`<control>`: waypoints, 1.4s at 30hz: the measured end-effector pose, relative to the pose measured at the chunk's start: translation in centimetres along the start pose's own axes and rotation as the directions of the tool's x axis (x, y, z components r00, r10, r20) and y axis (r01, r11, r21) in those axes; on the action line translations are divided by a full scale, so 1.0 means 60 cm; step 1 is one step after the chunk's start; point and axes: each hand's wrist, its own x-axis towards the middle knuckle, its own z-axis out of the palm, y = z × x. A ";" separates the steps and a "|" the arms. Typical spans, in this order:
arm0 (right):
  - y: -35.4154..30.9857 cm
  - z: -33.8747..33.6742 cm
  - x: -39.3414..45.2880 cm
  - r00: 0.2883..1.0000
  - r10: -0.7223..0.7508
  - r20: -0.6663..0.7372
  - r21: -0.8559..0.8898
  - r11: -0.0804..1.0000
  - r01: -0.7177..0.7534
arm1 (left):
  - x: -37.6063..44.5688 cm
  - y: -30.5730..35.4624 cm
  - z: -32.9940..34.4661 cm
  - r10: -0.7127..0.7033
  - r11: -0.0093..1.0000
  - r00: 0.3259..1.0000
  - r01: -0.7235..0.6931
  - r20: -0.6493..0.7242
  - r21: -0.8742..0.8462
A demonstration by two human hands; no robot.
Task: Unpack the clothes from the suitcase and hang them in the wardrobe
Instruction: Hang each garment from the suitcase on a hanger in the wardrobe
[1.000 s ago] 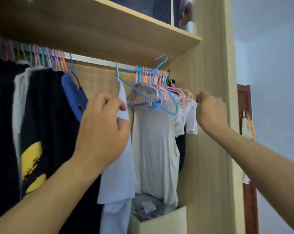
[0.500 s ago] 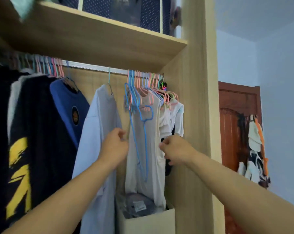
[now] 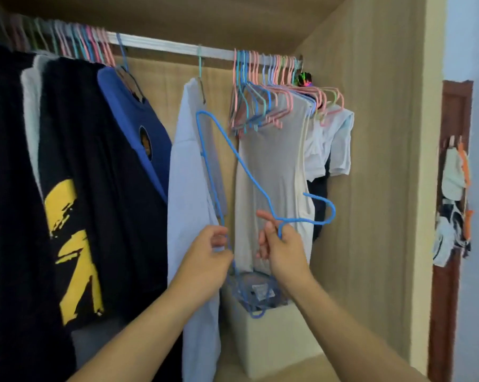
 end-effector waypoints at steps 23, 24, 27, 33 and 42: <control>-0.191 -0.893 -1.083 0.199 0.282 -0.939 0.048 0.679 -0.733 | -0.874 -0.163 0.784 -0.505 0.661 -0.125 0.581 0.854 0.475; -0.208 -0.932 -1.132 0.153 0.244 -0.958 0.032 0.618 -0.786 | -0.927 -0.179 0.805 -0.561 0.646 -0.201 0.500 0.803 0.576; -0.238 -1.025 -1.288 -0.018 0.167 -0.986 0.094 0.459 -0.884 | -1.063 -0.238 0.836 -0.734 0.546 -0.282 0.294 0.617 0.784; -0.125 -1.151 -1.533 -0.333 0.129 -0.934 0.357 0.359 -0.862 | -1.252 -0.411 0.928 -0.846 0.442 -0.308 0.050 0.435 0.895; 0.246 -1.298 -1.768 -0.448 0.114 -0.887 0.454 0.399 -0.797 | -1.490 -0.887 1.290 -0.843 0.537 -0.080 -0.191 0.533 0.822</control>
